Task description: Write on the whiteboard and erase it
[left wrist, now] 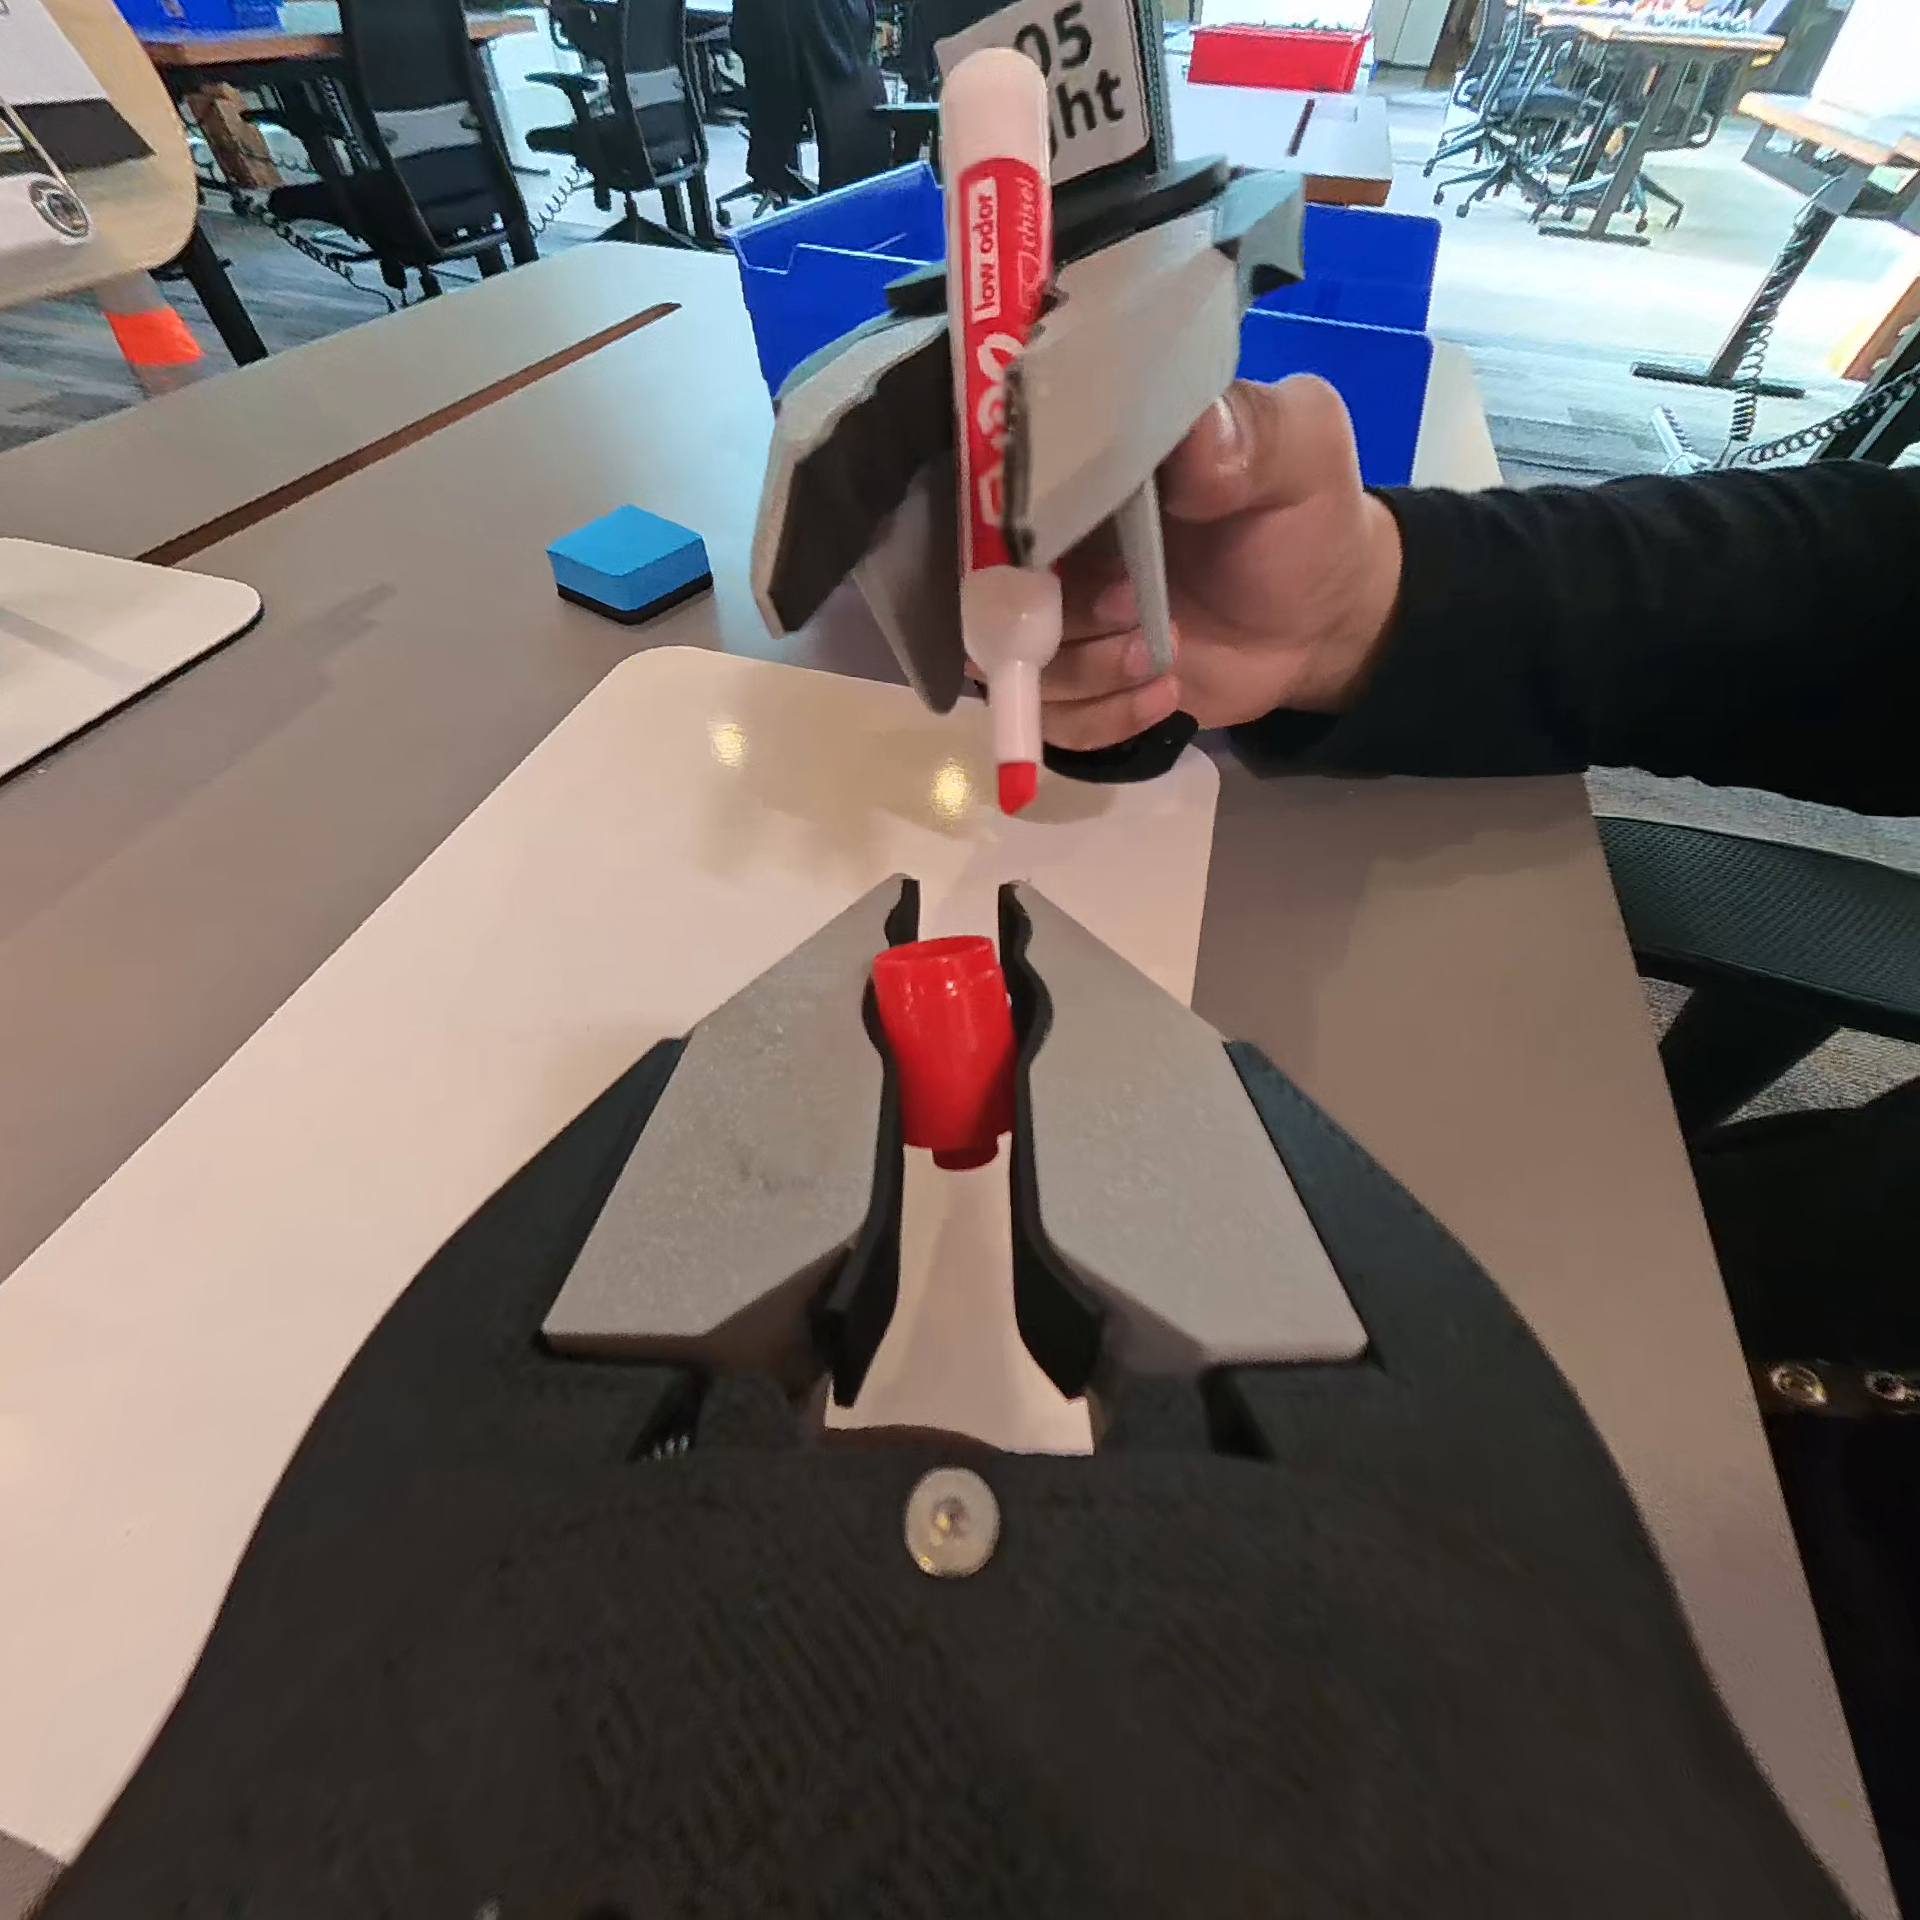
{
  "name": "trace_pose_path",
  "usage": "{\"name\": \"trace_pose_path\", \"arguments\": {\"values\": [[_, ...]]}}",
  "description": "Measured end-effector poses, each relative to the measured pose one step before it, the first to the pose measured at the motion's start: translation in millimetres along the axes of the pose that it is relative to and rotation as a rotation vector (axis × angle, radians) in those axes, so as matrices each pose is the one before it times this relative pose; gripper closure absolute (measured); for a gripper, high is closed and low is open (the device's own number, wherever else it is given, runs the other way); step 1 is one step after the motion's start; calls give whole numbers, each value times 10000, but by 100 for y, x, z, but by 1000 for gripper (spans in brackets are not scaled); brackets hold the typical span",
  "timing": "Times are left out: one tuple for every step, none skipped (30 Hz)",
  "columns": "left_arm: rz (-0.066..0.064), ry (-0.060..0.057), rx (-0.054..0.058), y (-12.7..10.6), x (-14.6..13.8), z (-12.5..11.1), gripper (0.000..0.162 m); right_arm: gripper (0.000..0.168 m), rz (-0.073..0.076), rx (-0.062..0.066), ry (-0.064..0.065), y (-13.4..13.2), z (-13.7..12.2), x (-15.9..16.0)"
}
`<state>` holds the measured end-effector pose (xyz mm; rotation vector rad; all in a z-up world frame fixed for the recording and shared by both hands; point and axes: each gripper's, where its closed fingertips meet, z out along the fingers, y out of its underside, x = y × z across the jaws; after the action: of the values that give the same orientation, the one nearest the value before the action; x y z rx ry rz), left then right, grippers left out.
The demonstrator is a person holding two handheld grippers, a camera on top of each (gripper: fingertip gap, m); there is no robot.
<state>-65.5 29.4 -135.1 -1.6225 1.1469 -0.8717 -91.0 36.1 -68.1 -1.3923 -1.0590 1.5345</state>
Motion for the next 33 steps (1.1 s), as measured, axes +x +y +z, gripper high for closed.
{"name": "trace_pose_path", "arguments": {"values": [[-94, 15, 6, 15, 17, -42, 149, 143, -88, -86, -145, 209, 257, -255], [-160, 138, -18, 70, 140, -86, 149, 143, -149, -137, -65, 277, 263, -186], [-225, 414, -65, 156, 535, -102, 149, 143, -232, -71, 32, 158, 214, -113], [-213, 303, -63, 126, 405, -109, 149, 143, -250, 26, 91, -39, 175, -69], [-7, -99, 54, -40, -74, -141, 149, 143, -149, 37, 112, -92, 168, 3], [183, -264, 90, -82, -228, -145, 149, 143, -2, -23, 133, -15, 170, 106], [174, -95, 43, -31, 5, -84, 149, 143, 71, -43, 18, 53, 180, -23], [28, 63, 30, -28, 155, -1, 149, 143, 73, -22, -218, 66, 182, -364], [-61, 152, 37, -66, 236, 59, 149, 143, 6, -44, -116, 92, 134, -228], [-72, 145, 31, -58, 220, 90, 149, 143, -115, 1, 69, 22, 79, -17], [-40, 53, 32, -57, 103, 62, 149, 143, -109, 32, 3, -72, 48, -91], [18, 62, 46, -62, 143, 14, 149, 143, -25, -11, -113, -49, 61, -244], [43, 112, 76, -109, 228, -7, 149, 143, -60, -69, -46, 31, 50, -204], [8, 176, 87, -112, 329, -14, 149, 143, -190, -62, 5, 8, 55, -218], [-52, 192, 79, -123, 335, 32, 149, 143, -203, -29, -38, -46, 82, -309], [-83, 164, 65, -88, 269, 58, 149, 143, -120, 26, -46, -102, 109, -260], [-75, 131, 36, -58, 214, 79, 149, 143, -22, 75, -56, -113, 146, -177], [-33, 111, 27, -41, 187, 78, 148, 143, 6, 76, -25, -80, 167, -61], [17, 144, 45, -71, 262, 26, 148, 143, 18, -22, -45, 99, 190, -27], [19, 71, 62, -82, 143, 15, 148, 143, 17, -108, -116, 259, 197, -117], [14, 67, 28, -38, 122, -6, 149, 143, -6, -67, -122, 208, 165, -165], [7, 128, -1, 7, 181, -22, 149, 143, -48, -4, -98, 121, 119, -165], [-64, 220, 2, 14, 306, -23, 149, 143, -49, 43, -157, -9, 97, -289], [-170, 233, 24, -23, 268, 2, 149, 143, -80, 68, -133, -107, 73, -283], [-170, 177, 1, 8, 181, 16, 149, 143, -111, 54, -67, -112, 66, -214], [-97, 123, -62, 97, 128, 36, 149, 143, -97, -5, -31, -13, 72, -149], [15, 31, -28, 48, 73, 31, 149, 143, -48, -66, -45, 85, 80, -150], [40, 32, 61, -97, 111, 4, 150, 143, -13, -102, -27, 164, 80, -77], [18, 63, 154, -263, 157, -81, 150, 143, 11, -83, -59, 139, 54, -93], [-35, 95, 199, -354, 152, -183, 150, 143, 49, -53, -64, 78, 5, -83], [-86, 110, 178, -335, 120, -234, 150, 143, 56, -38, -95, 42, -33, -102], [-37, 15, 119, -254, -3, -242, 150, 143, 81, -52, -60, 58, -60, -44], [41, -106, 72, -189, -134, -216, 151, 142, 99, -112, 14, 153, -64, 98]]}}
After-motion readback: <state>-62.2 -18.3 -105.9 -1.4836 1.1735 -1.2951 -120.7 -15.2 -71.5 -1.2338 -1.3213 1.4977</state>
